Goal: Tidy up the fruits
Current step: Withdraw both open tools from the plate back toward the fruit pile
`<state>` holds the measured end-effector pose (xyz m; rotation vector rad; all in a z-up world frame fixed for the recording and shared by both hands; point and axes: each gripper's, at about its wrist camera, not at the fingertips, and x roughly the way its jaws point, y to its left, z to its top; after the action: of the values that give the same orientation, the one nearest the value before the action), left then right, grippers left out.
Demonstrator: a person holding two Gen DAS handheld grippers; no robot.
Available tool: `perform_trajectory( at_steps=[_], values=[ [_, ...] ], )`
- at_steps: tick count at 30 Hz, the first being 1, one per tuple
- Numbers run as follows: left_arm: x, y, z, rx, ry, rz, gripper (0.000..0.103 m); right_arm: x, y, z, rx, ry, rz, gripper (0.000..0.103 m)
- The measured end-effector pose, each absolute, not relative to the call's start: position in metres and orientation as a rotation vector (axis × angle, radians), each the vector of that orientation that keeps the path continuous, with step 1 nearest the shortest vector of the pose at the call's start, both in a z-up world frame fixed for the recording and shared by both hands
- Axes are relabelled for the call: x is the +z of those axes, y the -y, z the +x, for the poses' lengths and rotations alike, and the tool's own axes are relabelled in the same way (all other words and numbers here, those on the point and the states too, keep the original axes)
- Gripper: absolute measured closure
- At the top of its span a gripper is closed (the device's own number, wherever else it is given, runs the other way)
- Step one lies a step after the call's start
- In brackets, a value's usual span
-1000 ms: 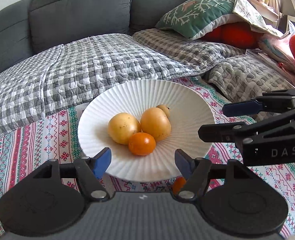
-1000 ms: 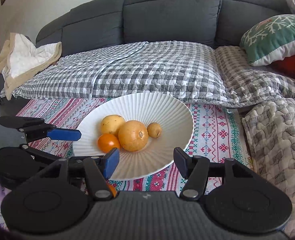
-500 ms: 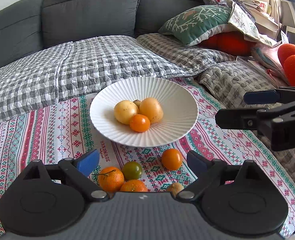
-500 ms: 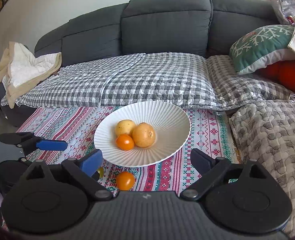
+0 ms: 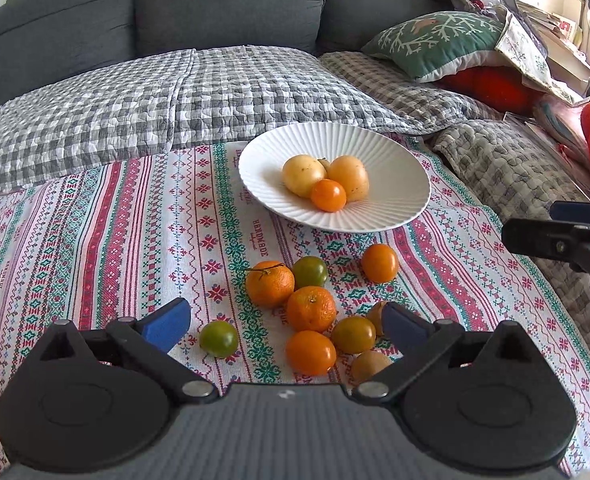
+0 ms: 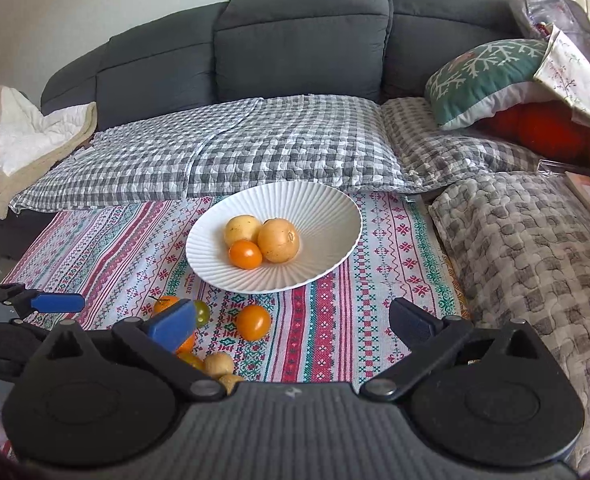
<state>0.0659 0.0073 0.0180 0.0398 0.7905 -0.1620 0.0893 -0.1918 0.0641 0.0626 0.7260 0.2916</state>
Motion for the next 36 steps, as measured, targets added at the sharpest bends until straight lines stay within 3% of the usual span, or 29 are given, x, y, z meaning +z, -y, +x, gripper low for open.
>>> perform_trajectory(
  at_steps=[12,32,36],
  values=[
    [-0.01,-0.019,0.047,-0.141,-0.795,0.053,0.008,0.033,0.188,0.075,0.239,-0.795,0.08,0.0],
    [-0.045,-0.009,0.047,-0.165,-0.785,0.128,0.009,-0.022,0.157,0.069,0.351,-0.904,-0.146,0.0],
    [-0.045,-0.007,0.047,-0.192,-0.754,0.121,0.015,-0.023,0.156,0.069,0.34,-0.895,-0.129,0.0]
  ],
)
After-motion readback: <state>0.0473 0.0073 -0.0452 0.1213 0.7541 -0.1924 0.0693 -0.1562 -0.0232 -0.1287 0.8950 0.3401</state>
